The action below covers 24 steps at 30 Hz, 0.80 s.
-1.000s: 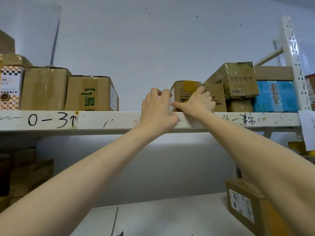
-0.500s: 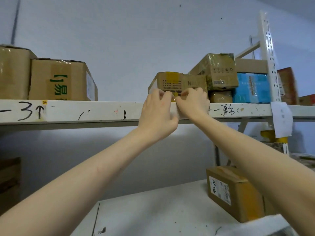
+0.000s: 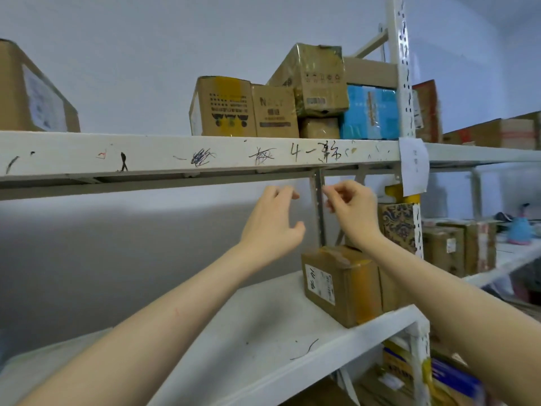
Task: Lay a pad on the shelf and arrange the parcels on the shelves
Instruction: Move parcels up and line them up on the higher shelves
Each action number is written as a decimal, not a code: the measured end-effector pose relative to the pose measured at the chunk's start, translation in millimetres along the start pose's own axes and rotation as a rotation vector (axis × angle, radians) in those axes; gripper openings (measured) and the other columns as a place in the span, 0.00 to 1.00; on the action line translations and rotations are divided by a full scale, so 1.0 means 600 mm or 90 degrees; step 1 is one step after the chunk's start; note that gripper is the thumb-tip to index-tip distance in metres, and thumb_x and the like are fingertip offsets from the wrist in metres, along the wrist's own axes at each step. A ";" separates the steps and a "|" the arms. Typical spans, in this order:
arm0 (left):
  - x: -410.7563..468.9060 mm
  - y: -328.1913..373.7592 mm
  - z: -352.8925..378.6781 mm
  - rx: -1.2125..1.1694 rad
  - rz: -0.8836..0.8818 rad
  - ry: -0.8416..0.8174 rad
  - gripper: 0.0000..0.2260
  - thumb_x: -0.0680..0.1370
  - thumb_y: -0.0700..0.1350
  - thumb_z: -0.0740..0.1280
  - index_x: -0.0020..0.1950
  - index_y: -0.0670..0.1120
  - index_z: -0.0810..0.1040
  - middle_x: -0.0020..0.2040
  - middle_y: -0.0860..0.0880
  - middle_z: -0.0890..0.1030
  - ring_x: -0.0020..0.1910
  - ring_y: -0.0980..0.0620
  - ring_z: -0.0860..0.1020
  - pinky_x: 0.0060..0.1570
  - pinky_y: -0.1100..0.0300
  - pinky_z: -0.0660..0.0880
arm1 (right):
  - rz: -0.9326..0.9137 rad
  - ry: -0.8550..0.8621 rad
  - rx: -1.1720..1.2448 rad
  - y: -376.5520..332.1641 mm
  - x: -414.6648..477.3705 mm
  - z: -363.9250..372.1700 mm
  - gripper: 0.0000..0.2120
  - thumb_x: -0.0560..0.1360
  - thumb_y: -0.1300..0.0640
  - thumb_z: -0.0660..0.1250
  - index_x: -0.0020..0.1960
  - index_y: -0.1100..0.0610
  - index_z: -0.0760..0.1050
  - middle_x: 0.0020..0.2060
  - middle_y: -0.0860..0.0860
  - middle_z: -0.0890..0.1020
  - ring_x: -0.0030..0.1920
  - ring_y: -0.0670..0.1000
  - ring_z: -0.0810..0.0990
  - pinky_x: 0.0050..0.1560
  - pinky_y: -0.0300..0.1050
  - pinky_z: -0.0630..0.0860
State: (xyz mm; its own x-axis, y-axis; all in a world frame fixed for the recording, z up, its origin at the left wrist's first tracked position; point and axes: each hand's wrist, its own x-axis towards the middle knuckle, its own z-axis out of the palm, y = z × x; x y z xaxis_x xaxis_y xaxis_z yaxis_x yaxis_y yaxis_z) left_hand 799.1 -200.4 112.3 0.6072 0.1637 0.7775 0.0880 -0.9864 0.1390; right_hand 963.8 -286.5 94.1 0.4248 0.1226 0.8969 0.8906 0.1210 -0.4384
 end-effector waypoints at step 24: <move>0.013 0.014 0.316 -0.288 -0.695 -0.082 0.17 0.71 0.32 0.56 0.58 0.42 0.68 0.43 0.45 0.72 0.44 0.46 0.73 0.43 0.53 0.74 | 0.075 -0.370 -0.362 0.204 -0.142 -0.013 0.57 0.57 0.22 0.66 0.74 0.52 0.50 0.69 0.57 0.62 0.68 0.57 0.64 0.66 0.52 0.65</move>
State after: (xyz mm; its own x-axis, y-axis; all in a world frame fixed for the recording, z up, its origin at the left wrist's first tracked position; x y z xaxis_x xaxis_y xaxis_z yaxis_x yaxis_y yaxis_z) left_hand 954.6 -210.4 3.3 0.4613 0.8858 0.0506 0.3364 -0.2273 0.9139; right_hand 1037.9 -289.6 -35.3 0.5079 0.6131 0.6050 0.8579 -0.4230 -0.2916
